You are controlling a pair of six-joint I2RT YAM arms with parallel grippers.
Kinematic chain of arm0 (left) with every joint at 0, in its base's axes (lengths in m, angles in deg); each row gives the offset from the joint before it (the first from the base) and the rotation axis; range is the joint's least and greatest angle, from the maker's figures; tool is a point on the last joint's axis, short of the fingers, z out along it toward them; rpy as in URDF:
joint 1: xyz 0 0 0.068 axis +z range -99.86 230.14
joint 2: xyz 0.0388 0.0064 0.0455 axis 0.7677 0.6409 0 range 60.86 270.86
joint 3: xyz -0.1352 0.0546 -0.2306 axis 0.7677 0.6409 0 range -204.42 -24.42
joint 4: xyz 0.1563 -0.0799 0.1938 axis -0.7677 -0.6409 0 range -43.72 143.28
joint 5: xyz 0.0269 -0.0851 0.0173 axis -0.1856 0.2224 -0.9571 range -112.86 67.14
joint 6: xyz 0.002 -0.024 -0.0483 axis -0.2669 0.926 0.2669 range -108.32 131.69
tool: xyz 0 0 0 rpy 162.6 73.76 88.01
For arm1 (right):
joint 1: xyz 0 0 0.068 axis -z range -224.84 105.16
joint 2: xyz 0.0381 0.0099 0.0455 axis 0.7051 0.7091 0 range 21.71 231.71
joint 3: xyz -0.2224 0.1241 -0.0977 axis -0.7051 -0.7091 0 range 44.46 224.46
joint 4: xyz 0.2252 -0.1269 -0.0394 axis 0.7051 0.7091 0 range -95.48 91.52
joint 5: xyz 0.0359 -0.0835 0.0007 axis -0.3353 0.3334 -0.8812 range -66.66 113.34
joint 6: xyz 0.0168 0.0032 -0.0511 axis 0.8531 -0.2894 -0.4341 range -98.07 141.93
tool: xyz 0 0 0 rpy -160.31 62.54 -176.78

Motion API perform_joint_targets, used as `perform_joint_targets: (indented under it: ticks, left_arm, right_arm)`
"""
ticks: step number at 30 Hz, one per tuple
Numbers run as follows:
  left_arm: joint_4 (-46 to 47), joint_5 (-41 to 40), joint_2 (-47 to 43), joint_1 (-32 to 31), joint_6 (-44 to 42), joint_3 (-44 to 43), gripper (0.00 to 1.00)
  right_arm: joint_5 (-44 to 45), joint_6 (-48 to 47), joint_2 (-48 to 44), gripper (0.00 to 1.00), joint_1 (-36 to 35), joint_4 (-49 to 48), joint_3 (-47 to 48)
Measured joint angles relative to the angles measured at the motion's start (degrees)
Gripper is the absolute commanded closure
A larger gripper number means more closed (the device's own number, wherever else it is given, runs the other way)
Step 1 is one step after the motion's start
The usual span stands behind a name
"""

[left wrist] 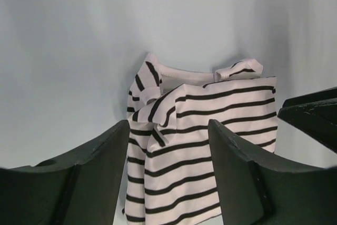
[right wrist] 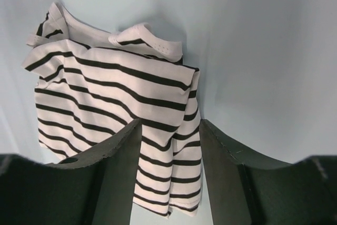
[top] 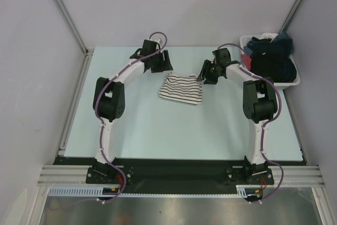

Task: Fold and stack the tank tops

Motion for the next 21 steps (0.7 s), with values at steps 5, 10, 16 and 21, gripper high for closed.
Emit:
perform_joint_targets:
  ticks: [5, 10, 16, 21]
  left_arm:
    - [-3.1, 0.1, 6.1, -0.5, 0.1, -7.8, 0.46]
    - [-6.3, -0.2, 10.1, -0.6, 0.7, -10.6, 0.6]
    - [-8.1, 0.1, 11.7, -0.6, 1.3, -10.6, 0.82]
    - [-8.0, 1.0, 11.8, -0.2, 1.9, -10.6, 0.98]
  right_arm:
    - [-0.3, 0.0, 0.9, 0.48, 0.0, 0.0, 1.1]
    - [-0.3, 0.0, 2.1, 0.54, 0.0, 0.2, 1.1]
    - [-0.6, 0.1, 3.4, 0.62, 0.0, 0.2, 1.1]
    - [-0.7, 0.3, 3.8, 0.86, 0.0, 0.1, 1.1]
